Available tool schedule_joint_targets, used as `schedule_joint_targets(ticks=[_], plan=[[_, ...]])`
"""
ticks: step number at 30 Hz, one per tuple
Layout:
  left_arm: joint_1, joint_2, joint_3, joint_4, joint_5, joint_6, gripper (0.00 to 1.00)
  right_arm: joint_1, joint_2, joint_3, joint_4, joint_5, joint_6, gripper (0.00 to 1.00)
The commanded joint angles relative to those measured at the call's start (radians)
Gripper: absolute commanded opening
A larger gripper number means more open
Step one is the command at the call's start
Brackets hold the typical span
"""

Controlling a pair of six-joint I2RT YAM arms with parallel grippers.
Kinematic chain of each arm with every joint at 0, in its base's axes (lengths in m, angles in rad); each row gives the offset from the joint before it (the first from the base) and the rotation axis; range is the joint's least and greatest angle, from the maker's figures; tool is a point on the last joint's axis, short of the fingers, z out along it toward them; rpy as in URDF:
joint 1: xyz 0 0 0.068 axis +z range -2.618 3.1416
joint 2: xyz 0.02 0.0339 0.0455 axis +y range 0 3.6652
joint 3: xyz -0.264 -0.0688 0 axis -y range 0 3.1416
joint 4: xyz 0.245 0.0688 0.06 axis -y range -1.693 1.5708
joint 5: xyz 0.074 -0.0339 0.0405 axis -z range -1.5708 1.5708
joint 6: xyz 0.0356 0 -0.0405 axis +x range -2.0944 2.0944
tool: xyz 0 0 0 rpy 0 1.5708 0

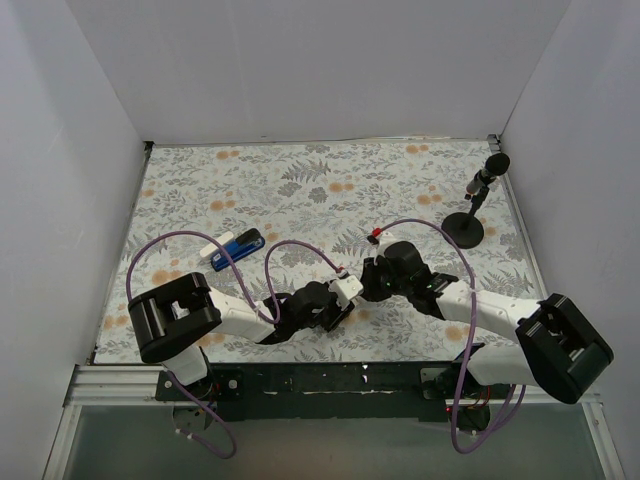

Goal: Load the staples into the stapler

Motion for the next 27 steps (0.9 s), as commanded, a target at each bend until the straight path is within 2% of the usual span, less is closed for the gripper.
schedule_joint_targets(ticks=[1,10,27], plan=[[-0.011,-0.005,0.006,-0.080,0.025,0.000,0.24,0.001,0.024,-0.006,0.044,-0.034,-0.002,0.23],[-0.011,0.004,0.011,-0.081,0.028,0.000,0.24,0.001,0.075,-0.018,0.040,-0.035,-0.016,0.22],[-0.011,0.033,0.028,-0.097,0.017,-0.014,0.23,0.001,0.047,-0.031,-0.021,-0.072,-0.062,0.22]])
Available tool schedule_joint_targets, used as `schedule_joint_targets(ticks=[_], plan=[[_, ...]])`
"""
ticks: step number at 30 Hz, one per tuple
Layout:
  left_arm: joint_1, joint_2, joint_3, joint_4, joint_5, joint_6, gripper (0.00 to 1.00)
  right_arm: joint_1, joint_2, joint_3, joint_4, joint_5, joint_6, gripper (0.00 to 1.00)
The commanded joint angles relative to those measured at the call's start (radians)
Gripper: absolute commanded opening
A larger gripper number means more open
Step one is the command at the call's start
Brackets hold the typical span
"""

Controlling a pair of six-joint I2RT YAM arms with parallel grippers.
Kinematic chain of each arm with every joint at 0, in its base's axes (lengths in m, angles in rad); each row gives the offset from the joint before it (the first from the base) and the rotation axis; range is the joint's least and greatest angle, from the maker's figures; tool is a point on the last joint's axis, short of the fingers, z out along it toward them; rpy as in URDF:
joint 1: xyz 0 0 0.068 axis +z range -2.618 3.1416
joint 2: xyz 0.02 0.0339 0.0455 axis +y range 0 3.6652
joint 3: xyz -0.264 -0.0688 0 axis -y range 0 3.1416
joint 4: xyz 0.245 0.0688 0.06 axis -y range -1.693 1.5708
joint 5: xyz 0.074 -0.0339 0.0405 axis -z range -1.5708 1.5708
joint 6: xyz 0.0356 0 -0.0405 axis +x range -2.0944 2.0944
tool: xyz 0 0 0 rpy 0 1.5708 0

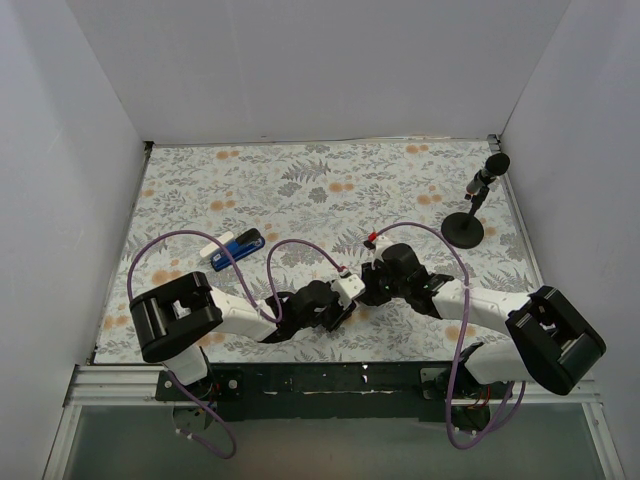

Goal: Load the staples into the stapler

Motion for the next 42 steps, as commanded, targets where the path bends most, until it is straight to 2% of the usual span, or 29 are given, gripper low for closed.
schedule_joint_targets(ticks=[1,6,21,24,27,28,42], plan=[[-0.010,0.024,0.004,-0.068,0.013,0.002,0.23,0.002,-0.011,-0.021,-0.044,-0.025,-0.027,0.22],[-0.010,0.018,0.000,-0.071,0.015,0.001,0.23,0.002,-0.007,-0.021,-0.056,0.027,-0.024,0.18],[-0.010,0.021,0.000,-0.067,0.004,-0.007,0.23,0.000,-0.014,-0.004,-0.114,0.023,-0.056,0.17],[-0.010,0.019,0.000,-0.064,0.013,-0.007,0.24,0.002,-0.008,-0.006,-0.101,0.021,-0.056,0.14],[-0.010,0.016,-0.002,-0.065,0.013,-0.007,0.26,0.002,-0.005,0.002,-0.099,0.017,-0.054,0.07],[-0.012,0.015,-0.003,-0.065,0.012,-0.011,0.28,0.000,-0.010,0.008,-0.108,0.021,-0.053,0.01],[-0.012,-0.019,-0.043,-0.067,0.013,-0.035,0.35,0.002,-0.065,0.092,-0.282,0.185,-0.053,0.01]])
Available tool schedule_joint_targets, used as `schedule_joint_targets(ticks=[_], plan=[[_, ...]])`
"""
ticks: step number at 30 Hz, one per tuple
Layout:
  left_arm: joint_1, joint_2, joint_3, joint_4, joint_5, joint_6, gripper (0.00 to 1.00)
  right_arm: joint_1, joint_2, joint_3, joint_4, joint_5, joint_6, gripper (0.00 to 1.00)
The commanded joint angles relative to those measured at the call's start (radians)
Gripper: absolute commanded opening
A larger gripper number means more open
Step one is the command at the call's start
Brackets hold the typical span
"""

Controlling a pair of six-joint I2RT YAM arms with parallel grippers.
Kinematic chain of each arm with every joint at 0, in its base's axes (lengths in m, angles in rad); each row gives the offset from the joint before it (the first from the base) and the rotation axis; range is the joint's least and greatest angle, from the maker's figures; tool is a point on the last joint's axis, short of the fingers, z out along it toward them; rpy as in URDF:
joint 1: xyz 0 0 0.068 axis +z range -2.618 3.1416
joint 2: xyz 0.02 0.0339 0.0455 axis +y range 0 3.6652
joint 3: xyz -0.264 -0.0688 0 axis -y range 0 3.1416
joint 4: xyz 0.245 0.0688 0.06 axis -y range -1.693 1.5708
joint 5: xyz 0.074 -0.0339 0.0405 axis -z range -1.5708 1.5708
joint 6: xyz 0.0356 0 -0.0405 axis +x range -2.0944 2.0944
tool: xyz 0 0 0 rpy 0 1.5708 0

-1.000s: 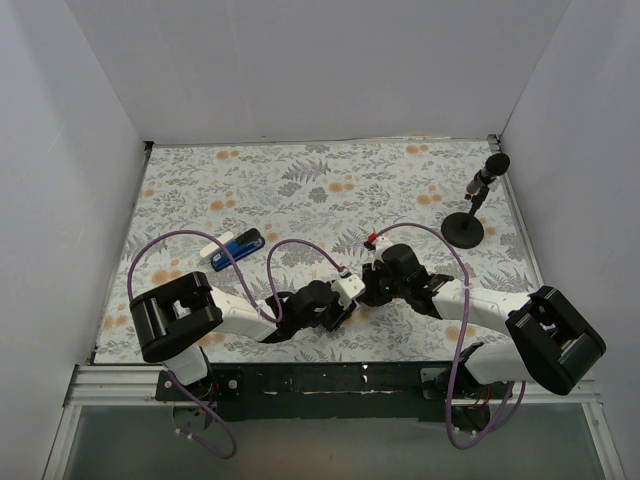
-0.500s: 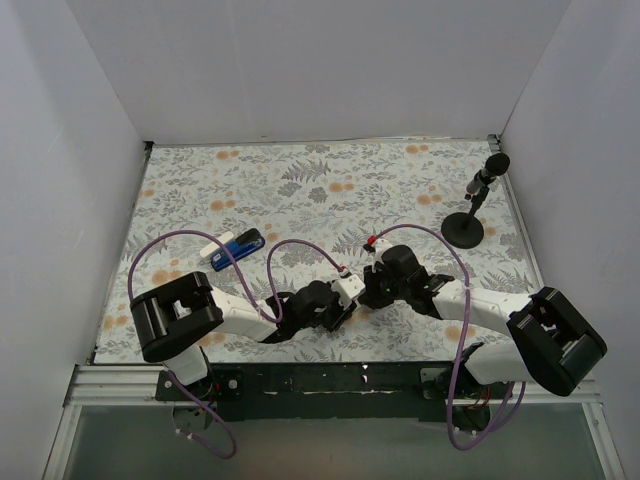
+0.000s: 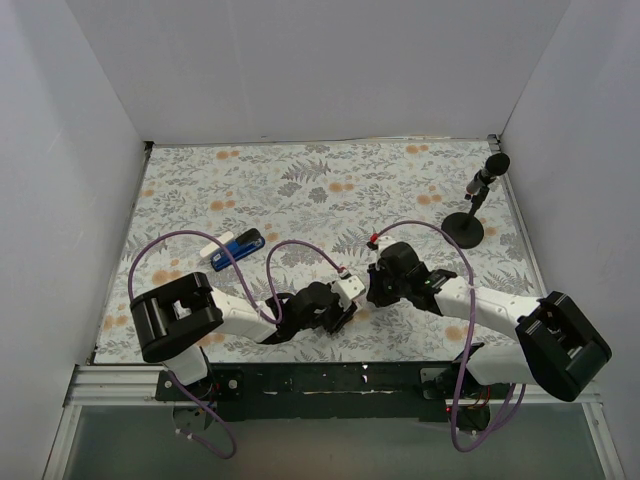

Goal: Load the staples into the stapler

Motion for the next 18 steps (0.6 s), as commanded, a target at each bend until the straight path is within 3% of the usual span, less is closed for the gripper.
schedule_joint_targets(ticks=[1,6,9,14,18], plan=[[-0.004,-0.027,-0.047,-0.070,-0.002,-0.008,0.36,-0.004,-0.023,0.039,-0.067,0.093,-0.011,0.01],[-0.004,-0.039,-0.056,-0.068,-0.006,-0.006,0.45,-0.004,-0.026,0.042,-0.062,0.087,-0.007,0.01],[-0.004,-0.036,-0.058,-0.064,0.002,-0.008,0.45,-0.004,-0.047,0.034,-0.030,0.023,-0.004,0.01],[-0.005,-0.028,-0.056,-0.060,0.007,-0.011,0.43,-0.004,-0.057,0.011,0.080,-0.105,0.006,0.18],[-0.005,-0.028,-0.053,-0.065,0.008,-0.009,0.38,-0.004,-0.012,0.019,0.097,-0.099,0.003,0.20]])
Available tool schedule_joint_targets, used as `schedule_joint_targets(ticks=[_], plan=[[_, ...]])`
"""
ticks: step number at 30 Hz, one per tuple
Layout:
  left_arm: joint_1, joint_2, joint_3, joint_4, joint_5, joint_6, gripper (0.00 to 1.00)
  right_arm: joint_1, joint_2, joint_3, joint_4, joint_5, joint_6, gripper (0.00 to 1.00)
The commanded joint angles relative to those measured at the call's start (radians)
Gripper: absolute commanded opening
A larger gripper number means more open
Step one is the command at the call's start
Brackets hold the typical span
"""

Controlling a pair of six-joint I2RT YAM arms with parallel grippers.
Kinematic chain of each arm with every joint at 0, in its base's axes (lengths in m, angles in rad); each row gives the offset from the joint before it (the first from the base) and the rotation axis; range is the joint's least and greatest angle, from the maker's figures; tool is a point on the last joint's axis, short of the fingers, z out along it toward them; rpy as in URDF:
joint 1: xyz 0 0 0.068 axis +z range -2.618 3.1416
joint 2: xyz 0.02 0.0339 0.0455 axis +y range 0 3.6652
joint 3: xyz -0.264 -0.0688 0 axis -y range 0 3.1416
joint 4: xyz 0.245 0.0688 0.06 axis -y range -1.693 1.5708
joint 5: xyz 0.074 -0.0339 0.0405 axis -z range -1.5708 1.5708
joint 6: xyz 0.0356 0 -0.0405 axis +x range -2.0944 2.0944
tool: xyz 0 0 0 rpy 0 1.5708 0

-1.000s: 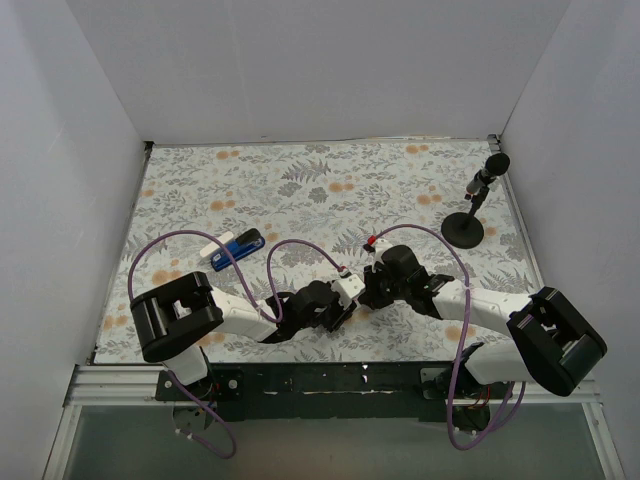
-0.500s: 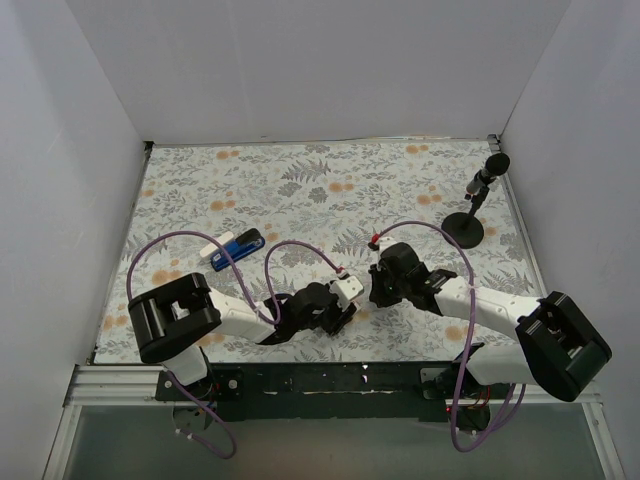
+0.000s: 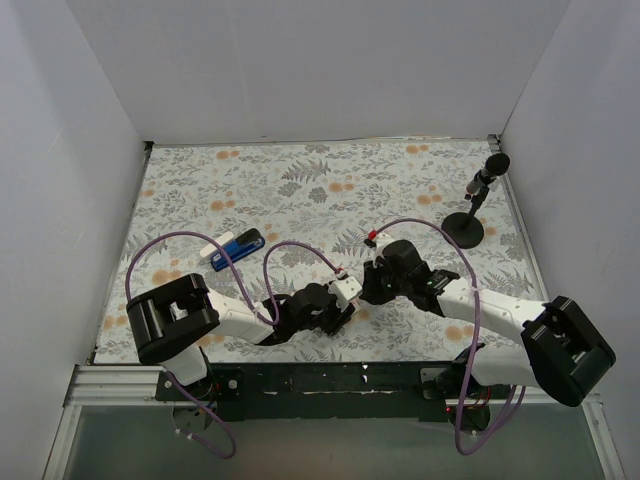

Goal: Load the staples into the stapler

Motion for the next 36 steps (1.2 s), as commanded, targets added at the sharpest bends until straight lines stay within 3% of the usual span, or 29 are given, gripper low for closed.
schedule_joint_targets(ticks=[1,36], plan=[[-0.005,-0.006,-0.019,-0.077,0.009,-0.005,0.37,-0.001,0.038,0.018,0.070,-0.041,-0.001,0.20],[-0.005,0.004,-0.006,-0.093,0.013,-0.004,0.33,-0.001,0.069,-0.017,0.070,-0.085,-0.016,0.24]])
